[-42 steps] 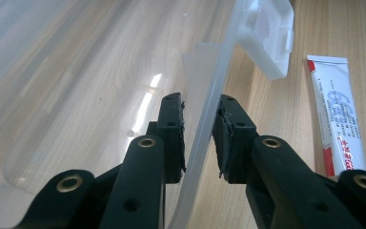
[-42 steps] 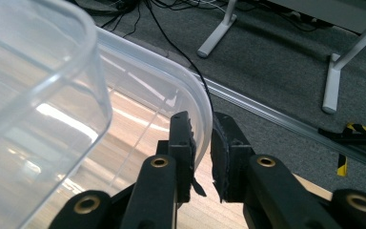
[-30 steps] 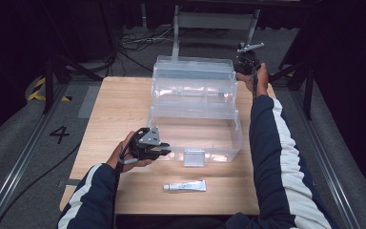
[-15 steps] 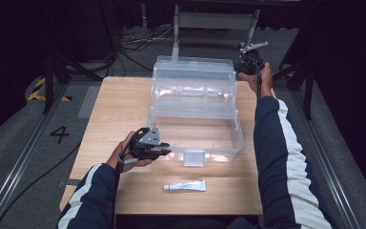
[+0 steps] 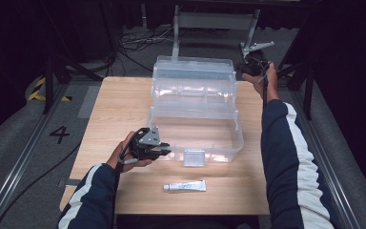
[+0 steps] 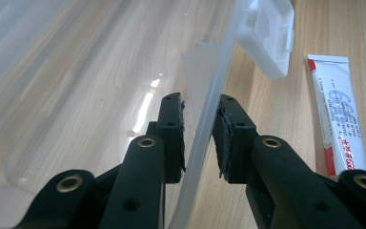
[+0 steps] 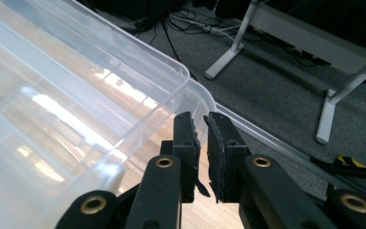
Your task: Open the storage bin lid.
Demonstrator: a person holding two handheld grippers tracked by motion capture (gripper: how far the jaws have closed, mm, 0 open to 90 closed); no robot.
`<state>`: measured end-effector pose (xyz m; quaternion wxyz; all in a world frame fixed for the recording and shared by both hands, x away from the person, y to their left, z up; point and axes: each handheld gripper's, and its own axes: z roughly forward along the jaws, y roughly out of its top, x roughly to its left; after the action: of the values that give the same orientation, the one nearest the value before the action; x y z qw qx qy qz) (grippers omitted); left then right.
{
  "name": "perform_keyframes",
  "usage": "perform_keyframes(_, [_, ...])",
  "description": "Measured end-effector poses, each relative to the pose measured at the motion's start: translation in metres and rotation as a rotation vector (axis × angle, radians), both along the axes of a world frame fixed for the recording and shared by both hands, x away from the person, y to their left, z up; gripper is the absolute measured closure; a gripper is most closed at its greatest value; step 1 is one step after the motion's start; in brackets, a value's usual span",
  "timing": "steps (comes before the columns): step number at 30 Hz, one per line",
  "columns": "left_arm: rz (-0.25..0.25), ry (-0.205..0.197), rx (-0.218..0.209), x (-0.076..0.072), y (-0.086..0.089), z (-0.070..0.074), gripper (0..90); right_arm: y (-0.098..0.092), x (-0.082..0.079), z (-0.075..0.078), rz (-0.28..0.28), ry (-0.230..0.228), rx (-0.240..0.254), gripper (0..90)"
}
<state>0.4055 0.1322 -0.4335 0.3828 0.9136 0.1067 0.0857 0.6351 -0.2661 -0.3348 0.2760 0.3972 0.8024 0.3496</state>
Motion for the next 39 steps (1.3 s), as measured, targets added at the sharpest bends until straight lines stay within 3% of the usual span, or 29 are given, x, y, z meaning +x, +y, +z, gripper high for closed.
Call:
perform_keyframes(17, [0.004, -0.004, 0.012, 0.000, -0.001, 0.000, 73.9, -0.006, -0.046, 0.026, 0.087, -0.024, -0.042, 84.8])
perform_keyframes(39, [0.023, -0.015, 0.028, -0.002, -0.003, 0.001, 72.0, -0.020, -0.103, 0.027, 0.161, -0.031, -0.068, 85.1])
